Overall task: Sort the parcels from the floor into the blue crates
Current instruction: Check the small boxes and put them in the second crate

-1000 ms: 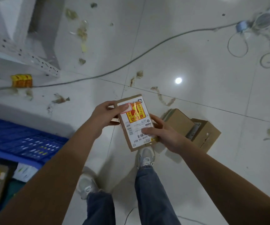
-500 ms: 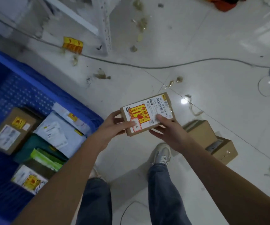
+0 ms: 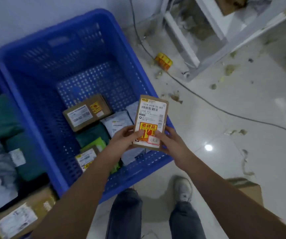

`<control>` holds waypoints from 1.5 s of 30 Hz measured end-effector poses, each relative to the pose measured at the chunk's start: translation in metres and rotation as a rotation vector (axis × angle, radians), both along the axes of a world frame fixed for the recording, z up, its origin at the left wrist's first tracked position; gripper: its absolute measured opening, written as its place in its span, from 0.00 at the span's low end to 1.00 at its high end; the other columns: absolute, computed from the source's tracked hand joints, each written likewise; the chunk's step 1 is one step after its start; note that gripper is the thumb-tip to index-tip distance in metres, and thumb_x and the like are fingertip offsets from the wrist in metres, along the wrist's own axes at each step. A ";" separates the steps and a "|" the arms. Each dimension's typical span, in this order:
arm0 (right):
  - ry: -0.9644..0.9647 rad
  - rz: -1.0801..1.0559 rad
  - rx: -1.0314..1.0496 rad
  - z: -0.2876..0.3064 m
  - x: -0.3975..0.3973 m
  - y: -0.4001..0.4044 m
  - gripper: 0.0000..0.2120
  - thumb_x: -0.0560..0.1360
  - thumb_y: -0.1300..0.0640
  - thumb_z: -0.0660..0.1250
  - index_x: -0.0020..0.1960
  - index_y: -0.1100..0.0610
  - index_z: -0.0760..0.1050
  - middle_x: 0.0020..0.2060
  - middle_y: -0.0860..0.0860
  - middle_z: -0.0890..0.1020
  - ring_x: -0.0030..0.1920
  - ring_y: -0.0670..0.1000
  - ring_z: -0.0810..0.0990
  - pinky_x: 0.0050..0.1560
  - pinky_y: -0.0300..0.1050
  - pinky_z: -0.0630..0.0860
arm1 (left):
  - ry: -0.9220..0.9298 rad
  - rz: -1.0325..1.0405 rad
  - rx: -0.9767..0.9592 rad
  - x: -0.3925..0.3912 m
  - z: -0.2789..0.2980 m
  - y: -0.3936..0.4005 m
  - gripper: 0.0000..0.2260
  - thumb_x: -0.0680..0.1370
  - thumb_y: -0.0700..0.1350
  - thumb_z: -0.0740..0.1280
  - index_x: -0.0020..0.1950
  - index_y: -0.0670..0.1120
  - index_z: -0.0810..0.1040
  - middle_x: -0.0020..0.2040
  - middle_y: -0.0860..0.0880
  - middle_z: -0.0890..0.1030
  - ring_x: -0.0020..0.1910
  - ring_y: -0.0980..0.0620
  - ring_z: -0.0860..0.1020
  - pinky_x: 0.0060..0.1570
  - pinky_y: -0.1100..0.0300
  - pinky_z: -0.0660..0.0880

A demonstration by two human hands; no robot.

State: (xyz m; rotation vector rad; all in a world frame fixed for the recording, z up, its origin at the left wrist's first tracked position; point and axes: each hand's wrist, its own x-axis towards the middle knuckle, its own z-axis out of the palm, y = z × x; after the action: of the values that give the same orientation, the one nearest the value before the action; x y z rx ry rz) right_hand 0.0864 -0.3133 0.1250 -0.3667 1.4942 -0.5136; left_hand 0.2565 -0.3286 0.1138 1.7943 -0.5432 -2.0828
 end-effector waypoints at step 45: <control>0.503 1.281 0.190 -0.207 0.101 0.032 0.17 0.74 0.56 0.63 0.62 0.59 0.75 0.57 0.58 0.80 0.55 0.57 0.78 0.59 0.52 0.76 | -0.742 -0.514 0.210 0.023 -0.178 0.092 0.17 0.80 0.39 0.56 0.69 0.36 0.64 0.57 0.37 0.78 0.54 0.40 0.79 0.47 0.49 0.77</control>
State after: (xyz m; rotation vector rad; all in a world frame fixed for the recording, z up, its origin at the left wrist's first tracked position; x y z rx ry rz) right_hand 0.1871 -0.2814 -0.0818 -1.2279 1.4266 0.7819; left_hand 0.2796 -0.2370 -0.0643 2.7994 -1.1024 -1.7249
